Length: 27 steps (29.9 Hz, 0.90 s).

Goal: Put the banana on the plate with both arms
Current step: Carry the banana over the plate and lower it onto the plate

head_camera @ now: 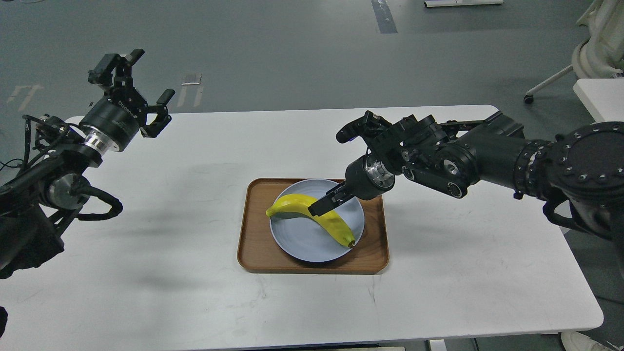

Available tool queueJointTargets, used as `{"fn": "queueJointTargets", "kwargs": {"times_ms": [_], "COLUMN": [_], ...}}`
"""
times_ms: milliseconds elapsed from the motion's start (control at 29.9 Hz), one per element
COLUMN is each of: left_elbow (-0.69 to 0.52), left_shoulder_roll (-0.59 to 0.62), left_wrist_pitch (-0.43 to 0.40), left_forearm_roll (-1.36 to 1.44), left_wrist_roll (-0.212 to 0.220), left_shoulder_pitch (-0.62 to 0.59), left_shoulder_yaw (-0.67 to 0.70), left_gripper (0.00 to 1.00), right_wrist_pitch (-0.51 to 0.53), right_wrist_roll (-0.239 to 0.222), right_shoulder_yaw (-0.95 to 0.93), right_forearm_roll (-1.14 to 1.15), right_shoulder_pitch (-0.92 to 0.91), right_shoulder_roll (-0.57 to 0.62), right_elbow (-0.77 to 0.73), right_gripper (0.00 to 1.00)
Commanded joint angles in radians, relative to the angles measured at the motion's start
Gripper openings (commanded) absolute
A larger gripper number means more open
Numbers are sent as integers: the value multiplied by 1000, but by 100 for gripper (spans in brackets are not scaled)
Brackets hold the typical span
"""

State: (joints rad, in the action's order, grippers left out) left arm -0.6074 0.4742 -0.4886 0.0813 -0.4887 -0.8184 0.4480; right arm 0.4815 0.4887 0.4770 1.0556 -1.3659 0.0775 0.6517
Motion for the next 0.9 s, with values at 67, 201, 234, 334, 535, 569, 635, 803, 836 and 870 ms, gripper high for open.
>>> {"fn": "queueJointTargets", "kwargs": {"times_ms": [67,201,234,334,535,569,635,803,836,870], "left_elbow": [0,-9,-11,-11,-11,-11,-11,-11,-11,-11], "left_shoulder_roll": [3,-2,-2,-5,-3,-2,0,-12,-17,-17], "left_wrist_pitch": [0,0,0,0,0,0,0,0,0,0], "left_forearm_roll": [0,0,0,0,0,0,-1,-49,-61,-61], "left_wrist_roll": [0,0,0,0,0,0,0,10,12,12], "left_shoulder_pitch": [1,4,4,4,8,10,15,21,22,22], "left_shoulder_yaw": [1,24,31,49,75,75,75,77,77,77], "left_gripper": [98,98,98,98,98,98,98,98,98,98], "right_wrist_pitch": [-46,-52,-52,-52,-54,-54,-52,-54,-52,-52], "right_wrist_roll": [0,0,0,0,0,0,0,0,0,0], "right_shoulder_yaw": [-226,-397,-429,-608,-857,-888,-913,-933,-936,-936], "right_forearm_roll": [-282,-457,-483,-583,-696,-716,-741,-749,-749,-749], "right_shoulder_pitch": [14,108,128,247,424,447,474,501,507,507], "right_shoulder_roll": [161,260,272,306,318,317,317,318,318,318], "right_elbow": [-9,-10,-9,-9,-9,-10,-12,-12,-12,-12], "right_gripper": [100,100,100,100,100,100,100,100,100,100]}}
